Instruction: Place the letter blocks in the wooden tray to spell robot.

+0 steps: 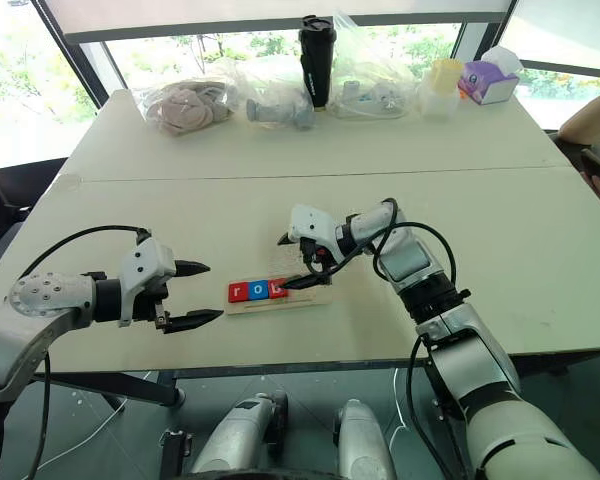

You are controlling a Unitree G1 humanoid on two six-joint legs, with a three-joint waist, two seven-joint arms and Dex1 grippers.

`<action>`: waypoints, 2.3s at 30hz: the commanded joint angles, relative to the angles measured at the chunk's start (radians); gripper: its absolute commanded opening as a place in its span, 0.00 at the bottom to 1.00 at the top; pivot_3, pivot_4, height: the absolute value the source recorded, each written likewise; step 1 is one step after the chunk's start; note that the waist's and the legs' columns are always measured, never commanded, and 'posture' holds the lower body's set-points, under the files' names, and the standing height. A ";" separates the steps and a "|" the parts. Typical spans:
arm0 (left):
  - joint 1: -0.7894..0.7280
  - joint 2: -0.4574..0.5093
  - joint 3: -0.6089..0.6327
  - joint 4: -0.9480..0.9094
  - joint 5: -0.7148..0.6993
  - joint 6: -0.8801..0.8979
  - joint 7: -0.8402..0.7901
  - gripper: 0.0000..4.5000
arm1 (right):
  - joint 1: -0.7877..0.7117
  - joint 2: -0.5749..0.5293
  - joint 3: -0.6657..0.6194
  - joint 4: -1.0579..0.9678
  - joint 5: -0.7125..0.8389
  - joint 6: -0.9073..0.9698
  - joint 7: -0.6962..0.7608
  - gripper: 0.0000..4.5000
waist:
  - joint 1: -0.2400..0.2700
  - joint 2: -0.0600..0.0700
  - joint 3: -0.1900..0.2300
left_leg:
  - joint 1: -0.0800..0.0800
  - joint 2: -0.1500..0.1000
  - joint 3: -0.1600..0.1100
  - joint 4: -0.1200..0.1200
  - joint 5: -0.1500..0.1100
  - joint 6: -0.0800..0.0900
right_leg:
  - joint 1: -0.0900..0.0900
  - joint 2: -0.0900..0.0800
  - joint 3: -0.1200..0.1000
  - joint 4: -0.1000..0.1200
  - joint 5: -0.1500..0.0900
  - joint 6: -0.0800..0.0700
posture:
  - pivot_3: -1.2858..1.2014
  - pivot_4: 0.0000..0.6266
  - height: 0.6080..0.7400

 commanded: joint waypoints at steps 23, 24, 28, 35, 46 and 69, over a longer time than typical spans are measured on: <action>-0.019 -0.011 -0.001 -0.011 0.006 -0.006 0.011 1.00 | 0.065 0.042 0.064 -0.039 -0.078 -0.109 -0.156 0.99 | -0.002 0.000 0.000 | 0.000 0.000 0.000 0.000 0.000 0.000 | 0.000 0.000 0.000 0.000 -0.001 -0.001 | 0.52 0.24 1.00; -0.020 -0.012 -0.002 -0.010 0.006 -0.006 0.012 1.00 | 0.062 0.047 0.062 -0.032 -0.078 -0.112 -0.160 0.99 | -0.002 0.000 0.000 | 0.000 0.000 0.000 0.000 0.000 0.000 | 0.000 0.000 0.000 0.000 -0.001 -0.001 | 0.52 0.24 1.00; -0.021 -0.016 -0.005 -0.011 0.005 -0.006 0.016 1.00 | 0.061 0.059 0.052 -0.034 -0.066 -0.112 -0.157 0.99 | -0.002 0.000 0.000 | 0.000 0.000 0.000 0.000 0.000 0.000 | 0.000 0.000 0.000 0.000 0.000 0.000 | 0.52 0.24 1.00; -0.031 -0.026 0.023 -0.036 -0.041 0.026 0.021 1.00 | 0.036 0.107 -0.156 -0.174 0.185 0.143 -0.191 0.99 | 0.000 0.000 0.000 | 0.000 0.000 0.000 0.000 0.000 0.000 | 0.000 0.000 0.000 0.001 0.000 0.000 | 0.52 0.24 1.00; -0.196 -0.117 0.096 -0.101 -0.306 0.209 0.093 1.00 | 0.114 -0.113 -0.472 -0.369 0.224 0.630 -0.622 0.99 | 0.017 -0.001 0.000 | 0.000 0.000 0.001 -0.001 0.000 0.000 | 0.001 -0.001 0.000 0.000 -0.001 -0.003 | 0.52 0.24 1.00; -0.282 -0.203 -0.088 0.038 -0.144 0.093 0.049 1.00 | 0.373 -0.181 -0.378 -0.108 0.111 0.287 -0.646 0.99 | 0.023 -0.001 -0.001 | 0.000 0.001 0.005 0.004 0.002 0.003 | 0.007 0.000 0.002 0.000 -0.001 -0.003 | 0.52 0.24 1.00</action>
